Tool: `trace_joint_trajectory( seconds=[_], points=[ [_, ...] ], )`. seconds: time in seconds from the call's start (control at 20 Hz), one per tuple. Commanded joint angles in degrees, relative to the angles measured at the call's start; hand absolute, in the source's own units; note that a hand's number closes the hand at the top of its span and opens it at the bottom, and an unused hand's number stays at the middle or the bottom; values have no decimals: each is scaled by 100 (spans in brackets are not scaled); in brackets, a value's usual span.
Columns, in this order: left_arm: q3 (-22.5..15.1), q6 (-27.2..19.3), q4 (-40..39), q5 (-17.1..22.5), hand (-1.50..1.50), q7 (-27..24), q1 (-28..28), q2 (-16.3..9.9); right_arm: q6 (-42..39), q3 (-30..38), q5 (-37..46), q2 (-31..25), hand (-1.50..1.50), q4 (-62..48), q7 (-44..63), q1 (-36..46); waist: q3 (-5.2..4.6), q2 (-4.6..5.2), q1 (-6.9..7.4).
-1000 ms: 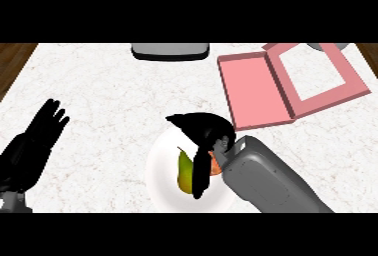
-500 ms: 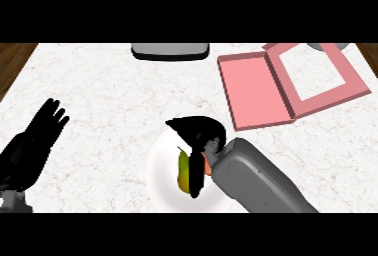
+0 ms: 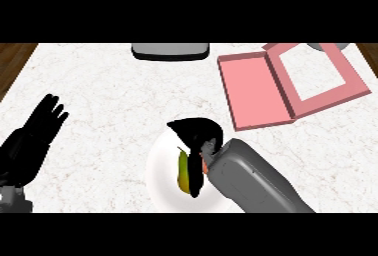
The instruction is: Pick the pear from the plate and place it in the cardboard box
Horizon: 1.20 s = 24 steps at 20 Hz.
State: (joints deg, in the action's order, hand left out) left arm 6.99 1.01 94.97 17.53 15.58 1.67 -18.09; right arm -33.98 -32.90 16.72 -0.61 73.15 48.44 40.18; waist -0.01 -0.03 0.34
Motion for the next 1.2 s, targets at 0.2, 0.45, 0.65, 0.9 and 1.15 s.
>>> trace_joint_trajectory(
  seconds=[0.2, 0.45, 0.65, 0.9, 1.15],
  points=[
    [204, 158, -504, -93, 0, -88, 383, 27, -258, -244, 185, 58, -150, 21, 121, -346, 0, 4, -24],
    [51, 24, -297, -339, 0, -57, 279, 278, -58, -393, -242, 59, -150, -29, 439, -72, 0, 2, 3],
    [54, 95, -62, -341, 0, 18, 61, 339, 148, -548, 147, 60, -150, -584, -126, -281, 1, 6, 8],
    [194, 243, 211, -234, 0, 246, 66, 270, 281, -455, 302, 60, -150, -1144, -528, -14, 1, 8, 32],
    [209, 382, -416, -486, 0, -380, 3, 411, 647, -625, 825, 60, 150, -1094, -1111, -330, 0, 13, 10]
  ],
)
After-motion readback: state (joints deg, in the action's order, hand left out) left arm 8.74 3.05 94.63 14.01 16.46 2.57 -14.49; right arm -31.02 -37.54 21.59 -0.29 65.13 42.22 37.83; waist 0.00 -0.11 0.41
